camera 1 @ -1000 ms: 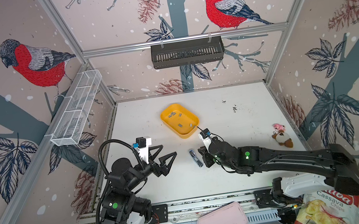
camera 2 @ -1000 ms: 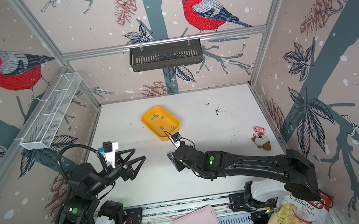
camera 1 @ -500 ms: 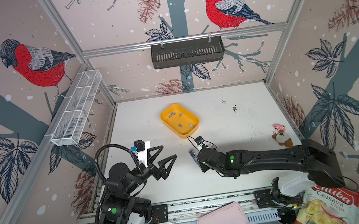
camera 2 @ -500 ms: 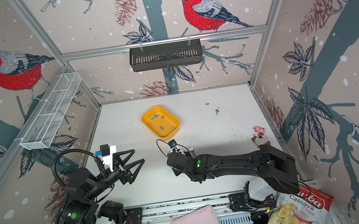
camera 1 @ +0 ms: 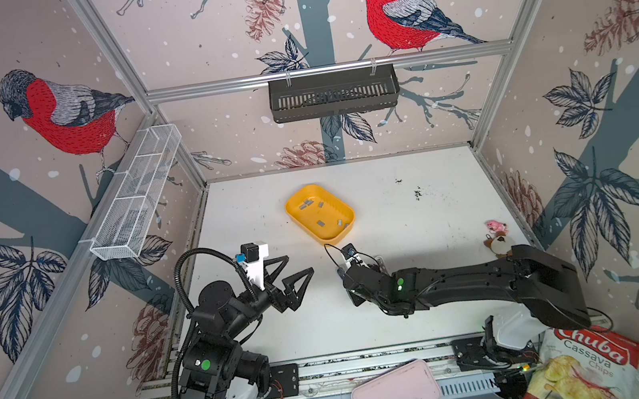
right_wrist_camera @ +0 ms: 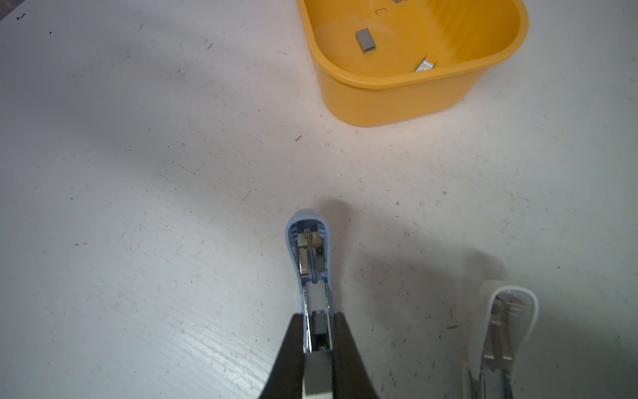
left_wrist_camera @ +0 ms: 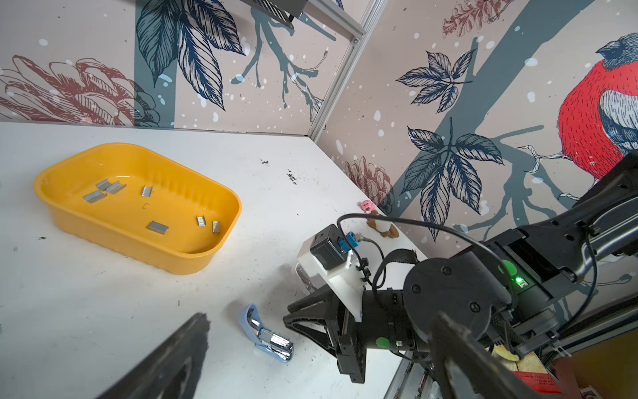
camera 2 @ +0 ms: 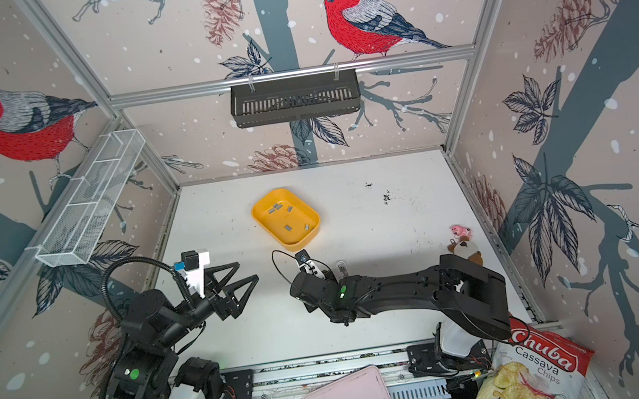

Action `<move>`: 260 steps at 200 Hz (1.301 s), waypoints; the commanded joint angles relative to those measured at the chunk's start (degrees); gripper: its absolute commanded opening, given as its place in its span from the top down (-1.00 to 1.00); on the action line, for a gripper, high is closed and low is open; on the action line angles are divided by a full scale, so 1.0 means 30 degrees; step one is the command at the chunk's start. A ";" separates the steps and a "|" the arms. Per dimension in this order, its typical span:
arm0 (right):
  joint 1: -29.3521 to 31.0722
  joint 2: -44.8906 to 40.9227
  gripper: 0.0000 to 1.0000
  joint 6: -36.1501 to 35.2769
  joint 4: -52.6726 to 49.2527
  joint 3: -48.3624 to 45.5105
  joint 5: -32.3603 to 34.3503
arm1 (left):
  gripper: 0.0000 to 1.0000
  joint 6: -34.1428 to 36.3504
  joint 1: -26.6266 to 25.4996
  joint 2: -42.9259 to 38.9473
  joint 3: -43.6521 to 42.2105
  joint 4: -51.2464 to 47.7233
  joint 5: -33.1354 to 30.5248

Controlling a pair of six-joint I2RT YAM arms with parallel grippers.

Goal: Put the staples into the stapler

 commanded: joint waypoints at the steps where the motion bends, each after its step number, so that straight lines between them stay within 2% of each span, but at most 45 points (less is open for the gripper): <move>1: 0.0037 0.0271 0.76 -0.0177 0.0633 0.0177 0.0188 | -0.97 0.0422 0.0045 0.0011 -0.0090 0.0951 0.0519; 39: 0.0062 0.0405 0.76 -0.0236 0.0821 -0.0160 0.0014 | -0.97 0.0447 0.0042 -0.0313 -0.0234 0.1188 0.0702; 74: 0.0036 0.0218 0.76 -0.0684 0.0874 -0.0594 -0.0279 | -0.97 0.0469 0.0045 0.0271 -0.0502 0.1954 0.2600; 177: -0.0106 0.0639 0.76 -0.0735 0.1330 -0.0778 -0.0460 | -0.97 0.0303 0.0030 0.1598 -0.0582 0.2043 0.3255; 260: -0.0172 0.0896 0.76 -0.0716 0.1753 -0.0903 -0.0577 | -0.97 0.0405 0.0013 0.4820 0.0271 0.0328 0.4471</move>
